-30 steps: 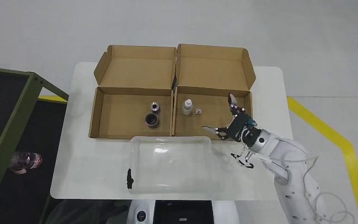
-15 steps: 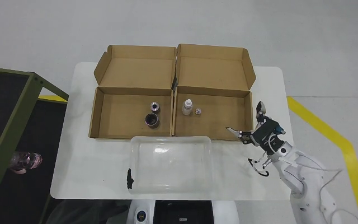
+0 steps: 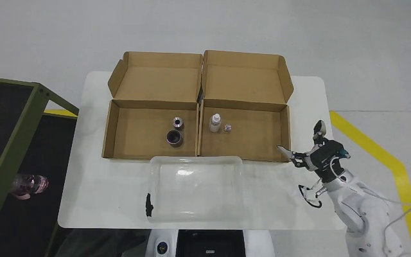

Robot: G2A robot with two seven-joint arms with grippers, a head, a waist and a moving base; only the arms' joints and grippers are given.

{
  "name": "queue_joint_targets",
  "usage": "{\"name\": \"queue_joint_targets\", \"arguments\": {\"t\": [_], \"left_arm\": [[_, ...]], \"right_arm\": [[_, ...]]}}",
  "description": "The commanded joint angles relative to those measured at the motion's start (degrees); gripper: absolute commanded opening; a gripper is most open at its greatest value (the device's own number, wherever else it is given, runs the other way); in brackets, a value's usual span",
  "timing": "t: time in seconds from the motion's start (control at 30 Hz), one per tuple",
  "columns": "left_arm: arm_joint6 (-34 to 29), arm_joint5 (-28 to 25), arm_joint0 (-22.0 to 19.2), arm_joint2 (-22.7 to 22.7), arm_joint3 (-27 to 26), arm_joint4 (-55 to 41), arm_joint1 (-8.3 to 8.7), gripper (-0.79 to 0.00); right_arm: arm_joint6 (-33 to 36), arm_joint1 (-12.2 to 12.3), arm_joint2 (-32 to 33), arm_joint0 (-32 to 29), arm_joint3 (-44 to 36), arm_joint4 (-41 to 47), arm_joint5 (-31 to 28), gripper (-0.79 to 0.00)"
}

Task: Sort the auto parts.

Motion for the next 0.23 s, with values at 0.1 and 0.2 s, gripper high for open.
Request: {"name": "queue_joint_targets", "arguments": {"t": [0.1, 0.2], "left_arm": [[0.0, 0.0, 0.0, 0.0, 0.0, 0.0, 0.00, -0.001], [0.0, 0.0, 0.0, 0.0, 0.0, 0.0, 0.00, 0.000]], "right_arm": [[0.1, 0.0, 0.2, 0.2, -0.1, -0.4, 0.2, 0.000], [0.1, 0.0, 0.2, 0.2, -0.1, -0.4, 0.2, 0.000]]}}
